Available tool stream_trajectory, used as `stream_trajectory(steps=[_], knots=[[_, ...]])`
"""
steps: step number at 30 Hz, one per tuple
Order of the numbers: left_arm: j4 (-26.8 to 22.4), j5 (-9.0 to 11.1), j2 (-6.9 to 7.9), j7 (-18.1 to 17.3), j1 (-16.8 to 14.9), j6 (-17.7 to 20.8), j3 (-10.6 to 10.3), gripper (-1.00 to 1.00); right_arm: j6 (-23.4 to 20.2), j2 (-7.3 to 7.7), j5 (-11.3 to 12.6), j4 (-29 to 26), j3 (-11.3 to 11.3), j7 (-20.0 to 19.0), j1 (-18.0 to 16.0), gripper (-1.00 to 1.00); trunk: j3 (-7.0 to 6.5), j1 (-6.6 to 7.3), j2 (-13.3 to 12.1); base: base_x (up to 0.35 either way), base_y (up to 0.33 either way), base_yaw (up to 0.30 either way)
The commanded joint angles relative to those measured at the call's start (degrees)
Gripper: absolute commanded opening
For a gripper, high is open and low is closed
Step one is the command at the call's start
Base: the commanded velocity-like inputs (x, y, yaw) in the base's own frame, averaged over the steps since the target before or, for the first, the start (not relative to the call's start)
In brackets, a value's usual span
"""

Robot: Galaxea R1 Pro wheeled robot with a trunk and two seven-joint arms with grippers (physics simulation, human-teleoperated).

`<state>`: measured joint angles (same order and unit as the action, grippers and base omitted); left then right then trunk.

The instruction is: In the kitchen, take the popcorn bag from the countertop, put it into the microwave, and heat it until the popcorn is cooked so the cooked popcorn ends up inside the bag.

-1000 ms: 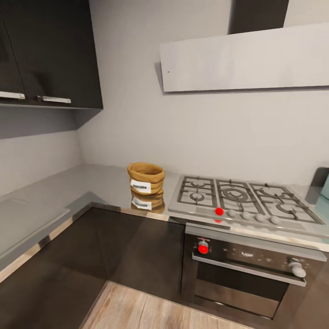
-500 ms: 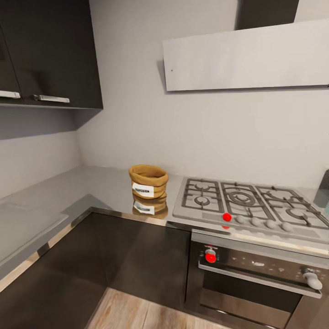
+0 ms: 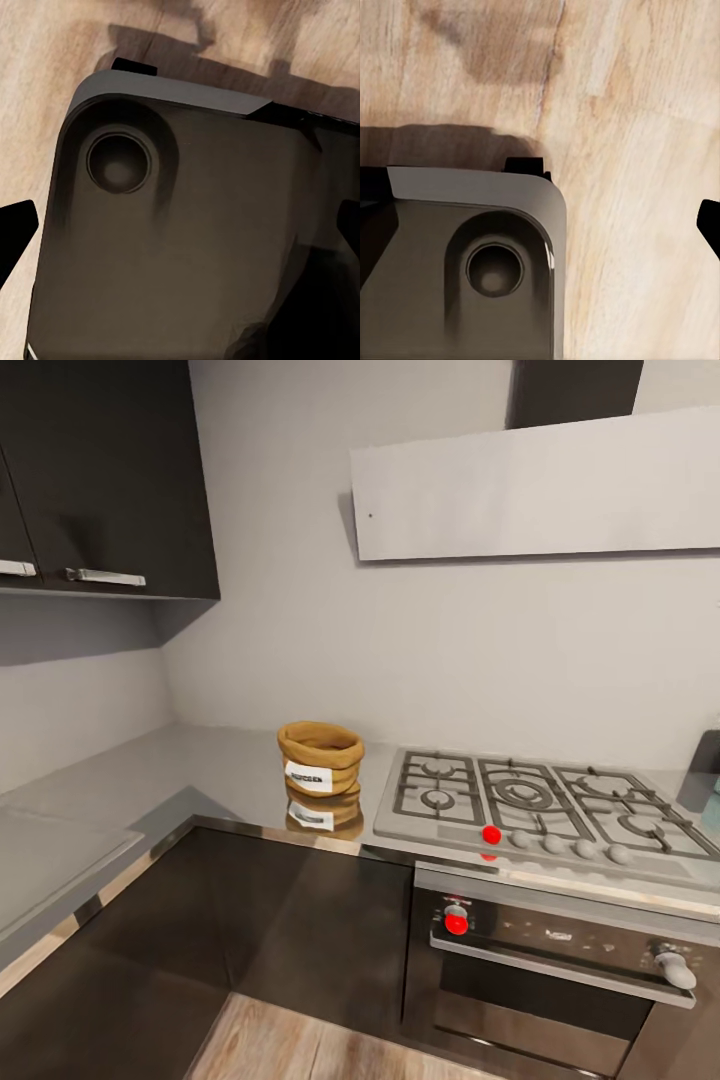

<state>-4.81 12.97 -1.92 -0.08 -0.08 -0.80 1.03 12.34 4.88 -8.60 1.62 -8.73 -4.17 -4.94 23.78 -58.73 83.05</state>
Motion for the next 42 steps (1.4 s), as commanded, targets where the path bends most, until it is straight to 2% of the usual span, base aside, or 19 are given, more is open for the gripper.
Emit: stream_trajectory(steps=[1, 14, 17, 18, 21, 31, 42], knots=[[-0.02, 0.30, -0.01, -0.01, -0.01, -0.08, 0.09, 1.00, 0.32, 0.04, -0.54, 0.16, -0.50, -0.13, -0.07, 1.00, 0.06, 0.00, 0.03, 0.000, 0.000, 0.000], [-0.02, 0.30, -0.01, 0.21, -0.01, -0.14, 0.11, 1.00, 0.18, 0.38, -0.85, 0.05, -0.19, -0.17, -0.07, 1.00, 0.06, 0.00, 0.03, 0.000, 0.000, 0.000], [-0.02, 0.30, -0.01, 0.46, -0.01, -0.16, 0.11, 1.00, 0.09, 0.57, -2.46, -0.50, -0.31, -0.36, -0.07, 1.00, 0.06, 0.00, 0.03, 0.000, 0.000, 0.000], [-0.02, 0.33, -0.01, 0.52, -0.01, -0.17, 0.11, 1.00, 0.06, 0.62, -3.80, -0.69, -0.37, -0.35, -0.07, 1.00, 0.06, 0.00, 0.03, 0.000, 0.000, 0.000], [-0.02, 0.31, -0.01, 0.52, -0.01, -0.17, 0.11, 1.00, 0.01, 0.41, -5.05, -0.80, -0.44, -0.21, -0.07, 1.00, 0.06, 0.00, 0.03, -0.002, 0.000, 0.000], [-0.02, 0.30, -0.01, 0.52, -0.01, -0.17, 0.11, 1.00, -0.12, 0.14, -5.06, -0.75, -0.39, -0.41, -0.07, 1.00, 0.06, 0.00, 0.03, -0.228, 0.000, 0.000], [-0.02, 0.30, -0.01, 0.52, -0.01, -0.17, 0.11, 1.00, -0.12, 0.13, -5.01, -0.74, -0.36, -0.14, -0.07, 1.00, 0.06, 0.00, 0.03, -0.017, 0.000, 0.094]])
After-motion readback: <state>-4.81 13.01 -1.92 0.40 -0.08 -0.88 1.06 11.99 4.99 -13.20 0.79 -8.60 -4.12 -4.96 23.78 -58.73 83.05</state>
